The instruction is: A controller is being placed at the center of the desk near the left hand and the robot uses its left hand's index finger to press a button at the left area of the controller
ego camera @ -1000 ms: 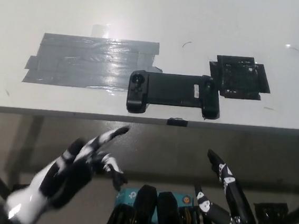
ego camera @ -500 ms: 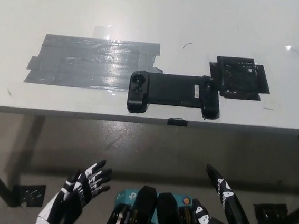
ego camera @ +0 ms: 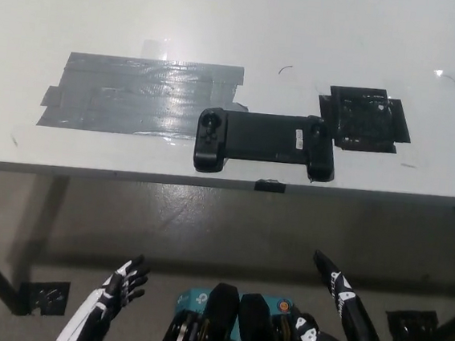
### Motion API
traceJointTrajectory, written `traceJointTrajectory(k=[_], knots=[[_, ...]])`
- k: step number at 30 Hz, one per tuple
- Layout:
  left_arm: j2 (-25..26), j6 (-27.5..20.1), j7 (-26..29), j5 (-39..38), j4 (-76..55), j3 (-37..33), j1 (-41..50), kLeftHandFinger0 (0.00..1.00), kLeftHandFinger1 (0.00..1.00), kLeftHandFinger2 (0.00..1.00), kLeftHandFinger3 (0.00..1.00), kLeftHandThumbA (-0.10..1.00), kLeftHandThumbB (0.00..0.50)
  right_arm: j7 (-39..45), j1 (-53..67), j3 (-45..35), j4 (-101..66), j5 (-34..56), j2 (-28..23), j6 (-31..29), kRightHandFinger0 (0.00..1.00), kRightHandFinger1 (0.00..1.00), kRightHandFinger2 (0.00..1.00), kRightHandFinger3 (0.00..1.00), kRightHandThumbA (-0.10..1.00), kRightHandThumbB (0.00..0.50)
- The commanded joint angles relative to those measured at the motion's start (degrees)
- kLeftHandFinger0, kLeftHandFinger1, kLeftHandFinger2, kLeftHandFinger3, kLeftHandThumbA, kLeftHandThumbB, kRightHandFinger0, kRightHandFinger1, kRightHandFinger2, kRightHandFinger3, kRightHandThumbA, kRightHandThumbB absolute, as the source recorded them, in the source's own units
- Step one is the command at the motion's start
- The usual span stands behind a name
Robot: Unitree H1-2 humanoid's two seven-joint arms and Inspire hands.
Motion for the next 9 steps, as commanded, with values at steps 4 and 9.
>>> traceJointTrajectory(k=[4, 9], knots=[[0.93, -13.22, 6.54, 8.58, -0.75, -0.93, -1.40, 1.00, 1.00, 1.00, 1.00, 1.00, 0.284, 0.99, -2.01, 0.02, -2.31, 1.99, 0.31, -3.67, 1.00, 1.00, 1.00, 1.00, 0.62, 0.214], [1.88, -13.69, 5.10, 7.31, -0.79, -1.62, -1.98, 1.00, 1.00, 1.00, 1.00, 1.00, 0.281, 0.71, -2.65, -0.04, -1.92, 1.59, 0.34, -3.96, 1.00, 1.00, 1.00, 1.00, 0.62, 0.221]])
